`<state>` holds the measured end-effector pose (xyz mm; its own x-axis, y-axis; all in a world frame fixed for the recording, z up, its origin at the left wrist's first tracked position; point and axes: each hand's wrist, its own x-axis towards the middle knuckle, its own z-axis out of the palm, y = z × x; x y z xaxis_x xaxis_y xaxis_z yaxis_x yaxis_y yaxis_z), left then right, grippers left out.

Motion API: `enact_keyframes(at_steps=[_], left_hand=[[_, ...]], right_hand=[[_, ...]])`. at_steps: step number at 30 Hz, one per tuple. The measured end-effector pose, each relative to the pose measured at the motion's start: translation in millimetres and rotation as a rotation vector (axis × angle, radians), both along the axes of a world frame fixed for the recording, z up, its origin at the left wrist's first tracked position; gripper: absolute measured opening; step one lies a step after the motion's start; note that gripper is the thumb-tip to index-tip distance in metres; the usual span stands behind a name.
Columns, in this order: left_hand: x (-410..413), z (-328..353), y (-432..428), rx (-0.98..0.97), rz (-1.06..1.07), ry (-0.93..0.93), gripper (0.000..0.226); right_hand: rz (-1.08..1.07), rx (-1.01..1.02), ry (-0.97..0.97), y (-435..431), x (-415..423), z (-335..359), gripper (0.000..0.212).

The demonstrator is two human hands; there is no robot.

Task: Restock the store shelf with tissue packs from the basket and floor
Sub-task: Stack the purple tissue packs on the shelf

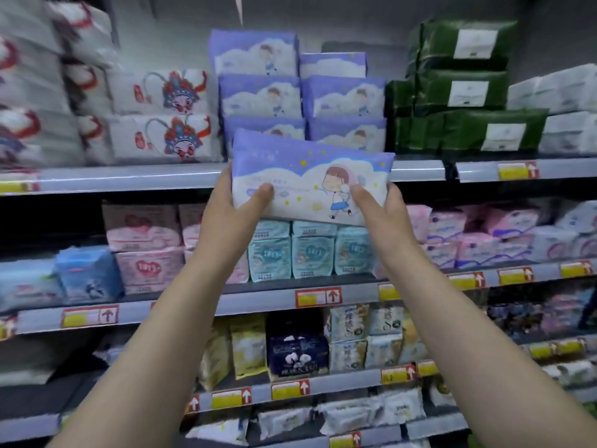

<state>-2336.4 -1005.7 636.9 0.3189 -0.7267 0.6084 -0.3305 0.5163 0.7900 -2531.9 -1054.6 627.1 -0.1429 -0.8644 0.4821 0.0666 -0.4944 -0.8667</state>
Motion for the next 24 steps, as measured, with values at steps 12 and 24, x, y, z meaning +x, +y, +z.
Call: enact_keyframes(at_steps=[12, 24], left_hand=[[61.0, 73.7, -85.7, -0.049, 0.095, -0.207, 0.061], [114.1, 87.4, -166.2, 0.041, 0.316, -0.433, 0.034]], right_hand=[[-0.098, -0.212, 0.206, -98.5, 54.7, 86.1, 0.070], [-0.364, 0.078, 0.770, -189.0, 83.0, 114.5, 0.078]])
